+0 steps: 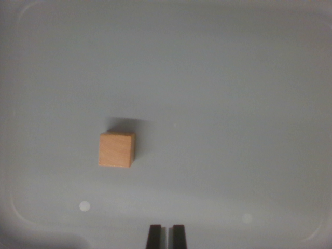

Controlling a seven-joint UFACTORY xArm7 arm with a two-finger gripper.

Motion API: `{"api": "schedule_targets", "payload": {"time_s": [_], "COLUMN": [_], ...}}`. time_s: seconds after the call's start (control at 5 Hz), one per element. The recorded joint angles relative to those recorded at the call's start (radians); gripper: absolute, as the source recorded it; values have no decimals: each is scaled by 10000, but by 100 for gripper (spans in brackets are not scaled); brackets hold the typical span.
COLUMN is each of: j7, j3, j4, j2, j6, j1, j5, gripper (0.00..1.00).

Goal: Push wooden cube

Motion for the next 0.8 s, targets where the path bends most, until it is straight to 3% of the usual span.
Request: {"api": "schedule_targets", "payload": {"time_s": [0.8], "j7": [146], "j3": [49], "j4": [-334], "j2": [32], "j6": [-359], "j1": [45], "j5": [-42], "gripper": [0]}}
